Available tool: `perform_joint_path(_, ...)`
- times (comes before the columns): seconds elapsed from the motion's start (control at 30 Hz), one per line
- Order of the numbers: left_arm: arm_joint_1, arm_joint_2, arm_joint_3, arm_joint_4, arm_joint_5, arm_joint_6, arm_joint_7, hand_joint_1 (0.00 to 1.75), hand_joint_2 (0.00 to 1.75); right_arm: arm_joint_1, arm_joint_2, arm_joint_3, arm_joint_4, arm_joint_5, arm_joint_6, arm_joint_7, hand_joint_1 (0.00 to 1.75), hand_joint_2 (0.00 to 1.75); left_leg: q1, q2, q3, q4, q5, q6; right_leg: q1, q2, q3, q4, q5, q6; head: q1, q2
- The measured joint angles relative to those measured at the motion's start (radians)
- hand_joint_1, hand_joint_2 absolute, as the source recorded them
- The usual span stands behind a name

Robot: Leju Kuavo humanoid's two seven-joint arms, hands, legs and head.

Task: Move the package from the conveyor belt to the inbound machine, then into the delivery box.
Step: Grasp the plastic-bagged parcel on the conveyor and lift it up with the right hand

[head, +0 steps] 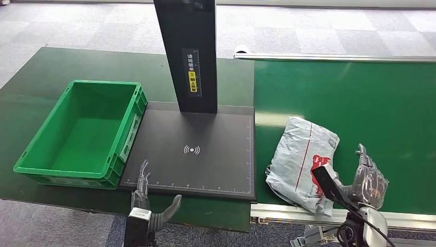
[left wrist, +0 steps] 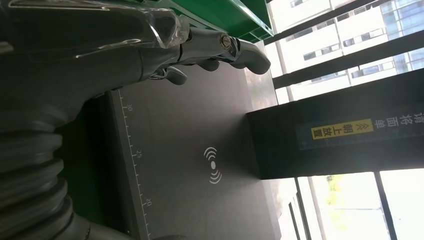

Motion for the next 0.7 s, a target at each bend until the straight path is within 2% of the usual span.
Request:
perform_joint_path(0.27,0.003,-0.01,0.015,-0.001,-0.034,-0.014,0.0,0.0,1.75,0.076,-0.006,0.06,-0.241,-0.036,-0.025,-0.004,0.0,1.75,0.0,0.0,0.0,0.0,0.0,0.0,0.0,0.0,0.0,0.0,0.0,0.0,0.0,0.0)
perform_joint_path(0.37,0.007,-0.014,0.028,-0.006,-0.05,-0.029,0.0,0.0,1.75,0.084,-0.012,0.084,-0.305,-0.087,-0.005,-0.004,0.0,1.75,0.0,0.0,0.0,0.0,0.0,0.0,0.0,0.0,0.0,0.0,0.0,0.0,0.0,0.0)
perform_joint_path(0.6,0.01,-0.021,0.047,-0.008,-0.064,-0.052,0.0,0.0,1.75,0.055,-0.031,0.103,-0.312,-0.159,0.054,-0.006,0.0,1.75,0.0,0.0,0.0,0.0,0.0,0.0,0.0,0.0,0.001,0.0,0.0,0.0,0.0,0.0)
perform_joint_path(0.7,0.008,-0.024,0.053,-0.008,-0.072,-0.07,0.0,0.0,1.75,0.015,-0.039,0.109,-0.261,-0.175,0.102,-0.007,0.0,1.75,0.0,0.0,0.0,0.0,0.0,0.0,0.0,0.0,0.001,0.0,0.0,0.0,0.0,0.0)
